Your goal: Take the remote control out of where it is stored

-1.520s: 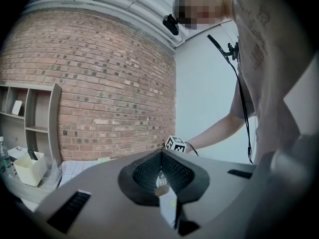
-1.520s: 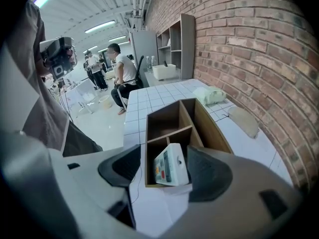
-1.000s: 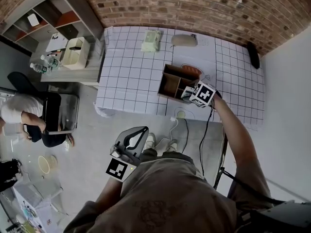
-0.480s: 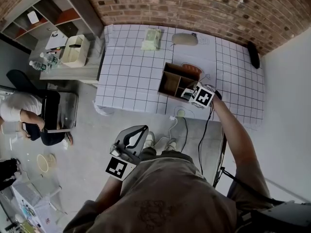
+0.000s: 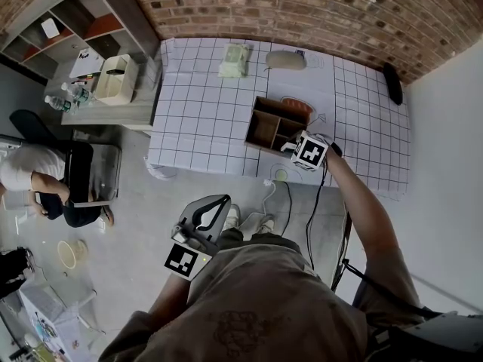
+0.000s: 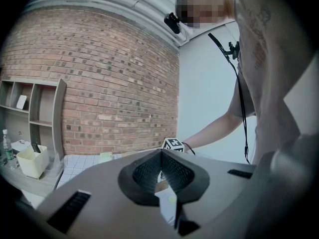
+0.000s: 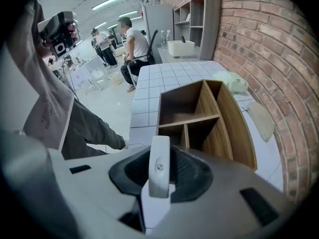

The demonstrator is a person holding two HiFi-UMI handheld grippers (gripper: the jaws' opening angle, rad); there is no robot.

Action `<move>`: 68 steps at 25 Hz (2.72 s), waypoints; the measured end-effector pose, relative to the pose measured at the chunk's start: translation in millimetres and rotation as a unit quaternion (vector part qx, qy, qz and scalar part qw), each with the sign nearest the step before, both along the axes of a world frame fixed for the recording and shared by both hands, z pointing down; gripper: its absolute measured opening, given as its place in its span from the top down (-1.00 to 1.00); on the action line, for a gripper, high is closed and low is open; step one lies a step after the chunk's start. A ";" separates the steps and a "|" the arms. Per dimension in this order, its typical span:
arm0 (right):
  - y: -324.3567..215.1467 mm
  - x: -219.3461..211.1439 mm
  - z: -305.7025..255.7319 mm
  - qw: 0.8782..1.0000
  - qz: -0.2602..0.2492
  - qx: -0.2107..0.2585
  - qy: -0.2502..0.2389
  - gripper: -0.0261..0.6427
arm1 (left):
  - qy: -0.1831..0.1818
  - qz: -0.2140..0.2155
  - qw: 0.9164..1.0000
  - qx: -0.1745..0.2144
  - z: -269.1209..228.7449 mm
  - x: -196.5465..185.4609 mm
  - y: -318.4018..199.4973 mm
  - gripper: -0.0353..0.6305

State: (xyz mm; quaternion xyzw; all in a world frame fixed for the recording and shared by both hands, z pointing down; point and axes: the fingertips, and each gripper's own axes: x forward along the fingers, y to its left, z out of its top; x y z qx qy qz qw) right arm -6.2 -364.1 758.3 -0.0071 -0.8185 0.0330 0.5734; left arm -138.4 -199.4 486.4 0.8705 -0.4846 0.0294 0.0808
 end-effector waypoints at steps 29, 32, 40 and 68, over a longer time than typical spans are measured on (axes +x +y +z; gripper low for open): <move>5.8 -6.5 0.8 0.999 -0.013 0.027 0.025 0.67 | 0.022 -0.007 1.000 -0.010 5.7 -10.3 7.5 0.88; 4.2 -8.1 -9.7 0.999 -0.004 0.035 0.012 0.67 | 0.021 -0.003 1.000 -0.006 4.6 -9.6 8.0 0.88; 0.6 -10.0 -69.3 0.996 0.020 0.074 -0.039 0.67 | 0.021 0.015 1.000 0.008 -4.7 -1.8 5.8 0.88; 94.0 30.7 -458.8 0.769 0.157 0.387 -0.484 0.67 | 0.101 0.087 0.987 0.092 -117.9 27.3 -13.2 0.88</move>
